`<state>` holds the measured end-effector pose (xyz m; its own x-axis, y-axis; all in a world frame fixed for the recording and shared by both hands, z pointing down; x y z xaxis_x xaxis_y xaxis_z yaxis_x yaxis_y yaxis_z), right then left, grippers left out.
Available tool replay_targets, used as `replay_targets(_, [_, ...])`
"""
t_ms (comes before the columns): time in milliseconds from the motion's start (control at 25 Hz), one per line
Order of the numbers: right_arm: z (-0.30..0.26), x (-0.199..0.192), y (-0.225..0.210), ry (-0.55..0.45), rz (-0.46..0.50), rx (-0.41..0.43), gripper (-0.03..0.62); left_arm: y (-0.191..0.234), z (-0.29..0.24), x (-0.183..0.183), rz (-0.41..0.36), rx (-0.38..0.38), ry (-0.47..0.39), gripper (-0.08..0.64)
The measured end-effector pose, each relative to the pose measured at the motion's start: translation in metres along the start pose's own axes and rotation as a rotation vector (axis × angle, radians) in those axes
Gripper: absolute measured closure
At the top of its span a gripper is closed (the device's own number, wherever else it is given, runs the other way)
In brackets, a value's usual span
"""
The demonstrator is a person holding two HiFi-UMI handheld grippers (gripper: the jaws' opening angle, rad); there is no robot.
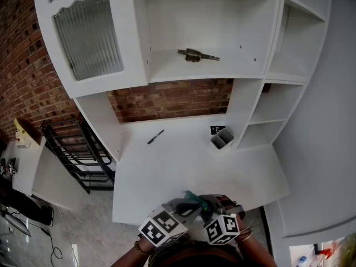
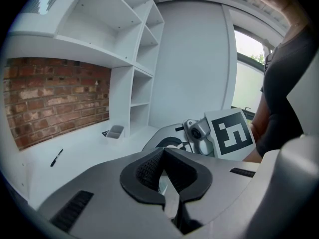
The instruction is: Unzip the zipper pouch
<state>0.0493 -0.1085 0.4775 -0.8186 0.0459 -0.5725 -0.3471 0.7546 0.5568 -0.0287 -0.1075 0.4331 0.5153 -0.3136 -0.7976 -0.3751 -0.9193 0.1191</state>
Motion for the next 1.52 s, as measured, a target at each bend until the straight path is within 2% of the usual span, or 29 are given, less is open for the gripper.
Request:
replay_targets(560, [0.003, -0.007, 0.002, 0.011, -0.006, -0.008, 0.586, 0.001, -0.003, -0.003, 0.039, -0.013, -0.004, 0.555])
replay_targets(800, [0.002, -0.01, 0.002, 0.006, -0.021, -0.011, 0.566, 0.001, -0.007, -0.001, 0.066, -0.026, -0.014, 0.557])
replay_targets(1240, [-0.001, -0.019, 0.001, -0.013, -0.128, 0.072, 0.474, 0.008, -0.015, -0.001, 0.07, -0.01, -0.006, 0.557])
replay_targets(1520, [0.004, -0.022, -0.005, -0.032, -0.175, 0.072, 0.466, 0.019, -0.013, -0.005, 0.085, 0.022, 0.0, 0.557])
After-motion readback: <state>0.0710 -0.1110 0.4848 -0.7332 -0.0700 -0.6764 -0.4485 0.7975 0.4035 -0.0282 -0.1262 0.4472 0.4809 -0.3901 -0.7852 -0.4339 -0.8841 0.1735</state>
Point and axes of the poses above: the fingertips, and each gripper's own axes: z backward along the fingers, y to its left, x out of its top, the point moved 8 cm from there along z, backward along the fingers, and after that the axes turned 8 degrees about y, right-handed, at the moved point
